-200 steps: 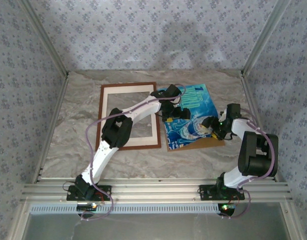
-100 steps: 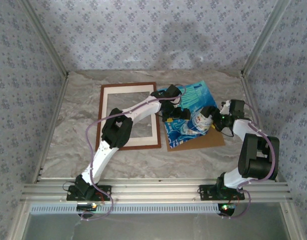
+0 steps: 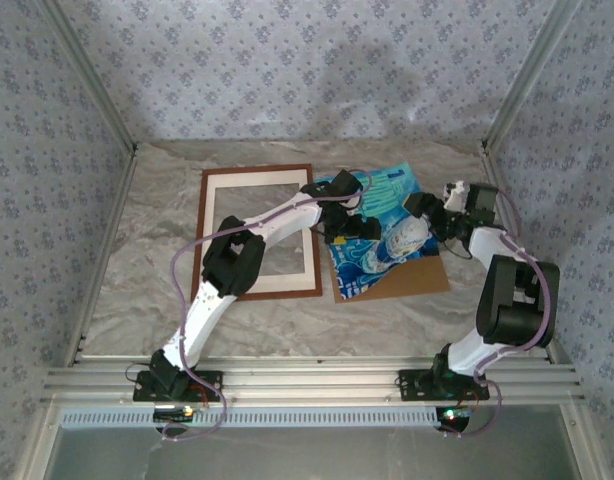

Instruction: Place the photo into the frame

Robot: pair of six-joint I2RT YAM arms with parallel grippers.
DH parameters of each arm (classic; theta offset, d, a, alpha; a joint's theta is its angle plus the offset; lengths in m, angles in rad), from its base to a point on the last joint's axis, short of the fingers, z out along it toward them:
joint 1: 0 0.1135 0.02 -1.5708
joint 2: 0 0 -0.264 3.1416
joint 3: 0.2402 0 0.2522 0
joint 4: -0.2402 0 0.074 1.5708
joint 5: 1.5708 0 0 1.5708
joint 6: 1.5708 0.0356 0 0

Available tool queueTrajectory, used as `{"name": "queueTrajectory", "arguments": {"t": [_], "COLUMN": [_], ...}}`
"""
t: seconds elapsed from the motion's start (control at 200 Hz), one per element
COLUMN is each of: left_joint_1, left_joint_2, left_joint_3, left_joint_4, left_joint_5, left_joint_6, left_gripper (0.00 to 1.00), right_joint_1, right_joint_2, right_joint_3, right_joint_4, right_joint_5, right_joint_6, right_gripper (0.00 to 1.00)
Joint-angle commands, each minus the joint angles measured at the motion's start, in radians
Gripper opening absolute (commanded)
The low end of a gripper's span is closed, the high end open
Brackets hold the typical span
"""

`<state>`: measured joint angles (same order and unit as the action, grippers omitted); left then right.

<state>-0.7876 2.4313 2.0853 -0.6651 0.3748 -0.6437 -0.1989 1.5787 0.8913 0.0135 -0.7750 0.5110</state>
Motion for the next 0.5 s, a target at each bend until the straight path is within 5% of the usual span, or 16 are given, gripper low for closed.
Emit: {"name": "queueTrajectory", "arguments": {"t": [0.0, 0.255, 0.495], "left_joint_1": [-0.013, -0.014, -0.014], "left_joint_2": [0.022, 0.023, 0.022], "left_joint_3": [-0.042, -0.036, -0.033], "left_joint_4": [-0.055, -0.059, -0.065], "left_joint_5": [0.015, 0.012, 0.013], "left_joint_6": [0.013, 0.014, 0.019], "left_gripper": [0.99, 0.99, 0.99], "right_joint_1": [-0.005, -0.003, -0.017], "right_joint_2": [0.04, 0.106, 0.097], "right_joint_3": [0.072, 0.115, 0.116], "right_joint_4": [-0.061, -0.165, -0.251], "right_joint_5": [-0.078, -0.092, 0.014], "right_joint_6": [-0.079, -0.107, -0.121], "right_gripper": [0.9, 0.77, 0.51]}}
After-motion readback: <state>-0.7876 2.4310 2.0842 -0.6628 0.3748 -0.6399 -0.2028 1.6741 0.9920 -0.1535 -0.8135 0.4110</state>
